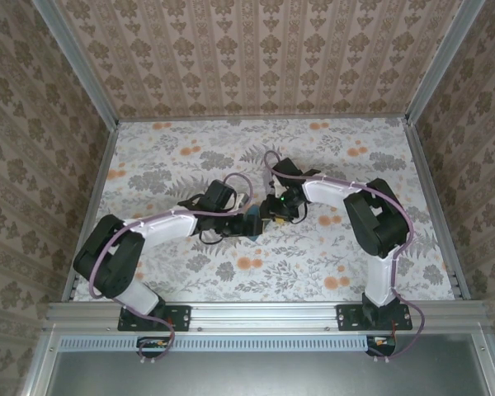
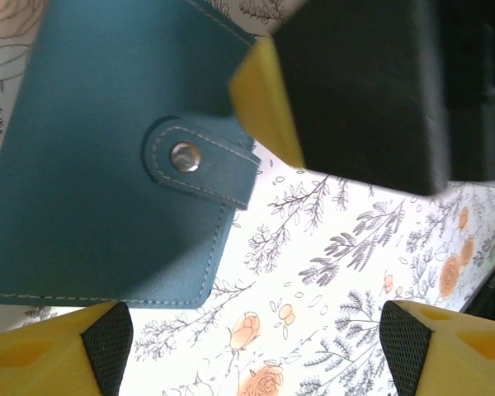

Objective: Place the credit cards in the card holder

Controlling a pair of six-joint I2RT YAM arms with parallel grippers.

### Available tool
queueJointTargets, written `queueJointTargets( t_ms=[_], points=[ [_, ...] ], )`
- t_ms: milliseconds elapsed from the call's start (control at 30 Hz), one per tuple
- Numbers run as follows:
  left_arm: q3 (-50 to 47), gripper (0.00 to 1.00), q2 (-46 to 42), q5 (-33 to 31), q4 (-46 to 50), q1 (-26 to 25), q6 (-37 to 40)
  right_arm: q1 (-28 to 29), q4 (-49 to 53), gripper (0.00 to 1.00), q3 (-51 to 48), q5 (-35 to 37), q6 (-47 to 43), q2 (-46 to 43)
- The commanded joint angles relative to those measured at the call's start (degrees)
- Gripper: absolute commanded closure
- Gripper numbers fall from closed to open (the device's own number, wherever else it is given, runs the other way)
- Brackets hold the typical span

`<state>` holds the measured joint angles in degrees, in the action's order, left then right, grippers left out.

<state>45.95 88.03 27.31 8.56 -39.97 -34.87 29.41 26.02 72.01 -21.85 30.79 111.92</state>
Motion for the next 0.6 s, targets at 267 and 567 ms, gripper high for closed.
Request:
queueJointTargets(
  t_ms=[267, 567],
  points=[
    [-1.74, 0.22, -10.89, -6.13, 6.4, 13.37, 0.37, 1.4, 4.31, 0.56, -0.77, 6.55, -7.82, -7.24],
    [2.53, 0.22, -5.35, -5.91, 10.31, 19.29, 3.36, 9.28, 11.01, 0.55, 6.22, 17.11, -20.55, -3.38]
  ],
)
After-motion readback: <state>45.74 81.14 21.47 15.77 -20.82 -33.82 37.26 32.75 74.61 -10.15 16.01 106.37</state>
